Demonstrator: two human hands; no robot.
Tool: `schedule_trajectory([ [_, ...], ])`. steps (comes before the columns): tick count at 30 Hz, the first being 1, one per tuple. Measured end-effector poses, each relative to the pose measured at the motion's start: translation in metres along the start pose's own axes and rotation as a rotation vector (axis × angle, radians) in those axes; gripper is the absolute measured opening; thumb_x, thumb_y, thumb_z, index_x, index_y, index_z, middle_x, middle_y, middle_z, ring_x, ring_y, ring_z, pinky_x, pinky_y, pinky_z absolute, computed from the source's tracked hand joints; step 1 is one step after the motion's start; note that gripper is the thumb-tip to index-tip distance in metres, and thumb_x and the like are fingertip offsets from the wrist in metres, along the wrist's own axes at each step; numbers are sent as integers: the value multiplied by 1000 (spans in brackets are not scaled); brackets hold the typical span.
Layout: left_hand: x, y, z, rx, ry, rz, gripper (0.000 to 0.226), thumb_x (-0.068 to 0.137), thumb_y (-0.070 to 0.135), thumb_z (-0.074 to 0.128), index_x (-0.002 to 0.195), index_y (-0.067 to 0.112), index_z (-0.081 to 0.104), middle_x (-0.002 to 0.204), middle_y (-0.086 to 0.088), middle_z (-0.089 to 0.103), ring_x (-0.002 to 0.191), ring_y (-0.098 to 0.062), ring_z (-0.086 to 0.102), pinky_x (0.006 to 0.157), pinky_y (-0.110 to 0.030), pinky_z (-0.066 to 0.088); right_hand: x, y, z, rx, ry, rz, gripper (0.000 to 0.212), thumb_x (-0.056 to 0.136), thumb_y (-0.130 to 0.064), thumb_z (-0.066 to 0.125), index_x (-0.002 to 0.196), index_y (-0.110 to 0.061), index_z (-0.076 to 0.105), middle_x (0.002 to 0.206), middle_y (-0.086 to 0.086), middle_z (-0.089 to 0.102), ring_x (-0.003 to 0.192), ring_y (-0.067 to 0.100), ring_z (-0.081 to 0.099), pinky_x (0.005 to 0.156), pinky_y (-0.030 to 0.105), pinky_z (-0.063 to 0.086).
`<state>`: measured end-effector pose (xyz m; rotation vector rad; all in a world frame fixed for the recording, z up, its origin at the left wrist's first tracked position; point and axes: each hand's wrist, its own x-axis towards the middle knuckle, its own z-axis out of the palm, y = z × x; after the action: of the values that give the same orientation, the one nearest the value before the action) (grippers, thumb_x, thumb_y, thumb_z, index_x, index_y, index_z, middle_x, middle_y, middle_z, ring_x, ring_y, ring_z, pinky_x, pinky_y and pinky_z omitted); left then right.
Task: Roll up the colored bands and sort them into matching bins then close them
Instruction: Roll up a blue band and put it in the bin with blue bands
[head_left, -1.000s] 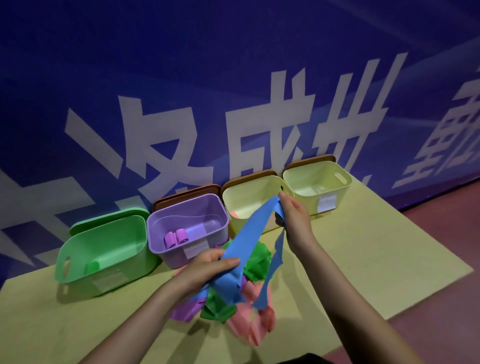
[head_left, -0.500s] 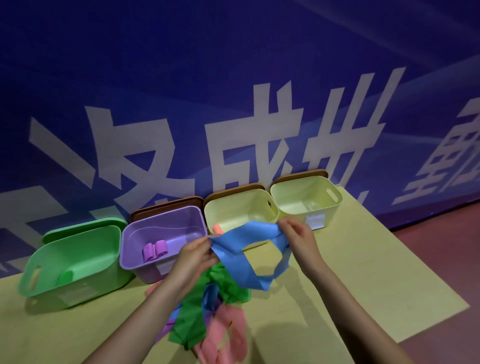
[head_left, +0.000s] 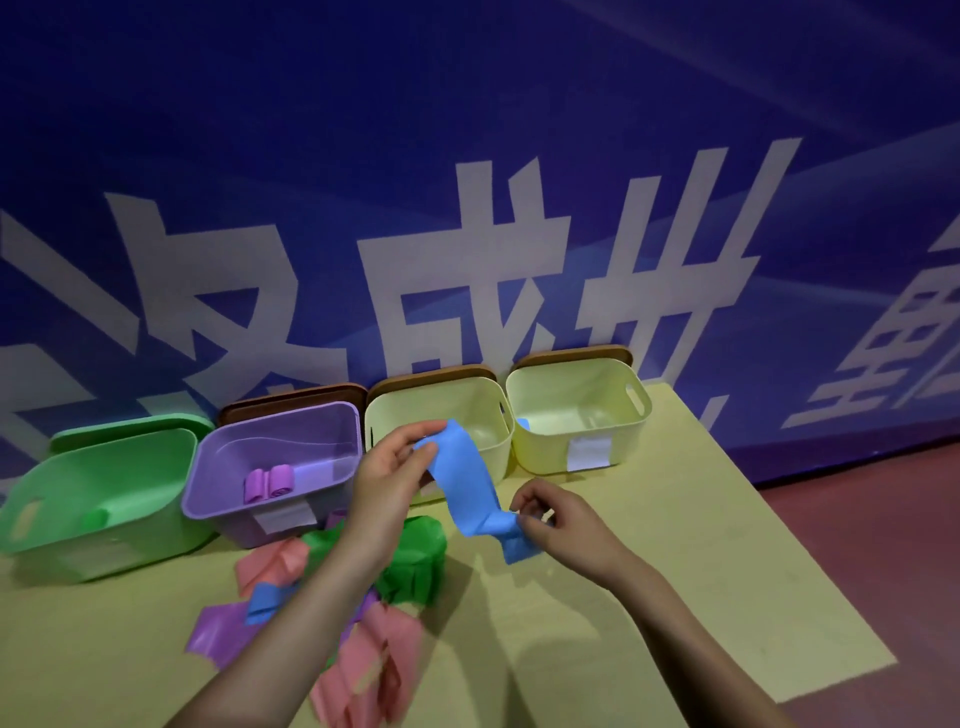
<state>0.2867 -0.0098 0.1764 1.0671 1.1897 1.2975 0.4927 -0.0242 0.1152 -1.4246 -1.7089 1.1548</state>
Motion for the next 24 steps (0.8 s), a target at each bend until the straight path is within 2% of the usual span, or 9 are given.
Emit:
schedule_trajectory([
  [3, -10, 3, 17, 86, -38, 71, 30, 93, -2, 52, 106, 22, 65, 80, -10, 57, 74, -11, 53, 67, -16, 49, 1, -5, -10, 103, 34, -51, 28, 87, -19, 62, 114, -28, 58, 111, -9, 61, 105, 0, 55, 78, 13, 43],
  [5, -16, 6, 25, 95, -72, 80, 25, 89, 5, 58, 106, 21, 67, 85, -10, 63, 80, -15, 58, 72, -22, 51, 4, -12, -13, 189, -3, -79, 38, 92, -21, 62, 128, -29, 53, 126, -15, 57, 118, -5, 50, 89, 15, 44],
  [7, -18, 7, 30, 92, -99, 73, 24, 81, 16, 59, 102, 23, 69, 92, -8, 70, 85, -18, 64, 76, -31, 52, 8, -20, -14, 215, -71, -116, 38, 93, -26, 61, 131, -29, 53, 129, -19, 57, 121, -2, 50, 97, 20, 44],
  [10, -21, 8, 36, 89, -65, 66, 19, 85, 12, 60, 100, 20, 69, 93, -3, 73, 86, -18, 66, 75, -31, 53, 12, -29, -13, 240, -134, -153, 12, 93, -20, 61, 103, -23, 66, 98, -17, 68, 94, 1, 61, 83, 21, 47],
  [12, -23, 7, 39, 49, 1, 55, 21, 92, 2, 55, 99, 18, 68, 89, -1, 73, 83, -16, 66, 71, -25, 54, 11, -31, -13, 279, -128, -133, 10, 91, -16, 63, 81, -15, 62, 73, -9, 58, 70, 5, 52, 67, 19, 40],
  [14, -22, 6, 37, 6, 84, 46, 22, 93, 1, 52, 97, 16, 68, 87, -1, 73, 79, -13, 66, 67, -22, 52, 8, -26, -13, 313, -153, -108, 18, 89, -18, 66, 75, -13, 57, 69, -2, 49, 66, 9, 44, 60, 21, 34],
  [18, -22, 8, 32, -69, 244, 60, 20, 93, 1, 51, 96, 14, 66, 77, 3, 71, 66, -8, 62, 54, -16, 47, -4, -6, -4, 338, -384, -14, 7, 89, -13, 66, 84, -18, 64, 78, -10, 65, 73, 5, 59, 66, 19, 44],
  [20, -22, 9, 25, -100, 324, 62, 20, 93, 3, 52, 96, 16, 67, 85, -4, 71, 73, -14, 64, 61, -22, 49, -10, 5, 3, 305, -471, 16, 3, 86, -18, 66, 84, -18, 64, 77, -11, 65, 73, 5, 59, 68, 19, 45],
  [24, -20, 10, -2, -127, 497, 89, 20, 92, 8, 54, 97, 20, 69, 103, -18, 68, 90, -28, 61, 78, -38, 46, -12, 21, 8, 242, -534, 117, 22, 77, -33, 69, 78, -12, 61, 72, -3, 61, 67, 11, 56, 67, 24, 43],
])
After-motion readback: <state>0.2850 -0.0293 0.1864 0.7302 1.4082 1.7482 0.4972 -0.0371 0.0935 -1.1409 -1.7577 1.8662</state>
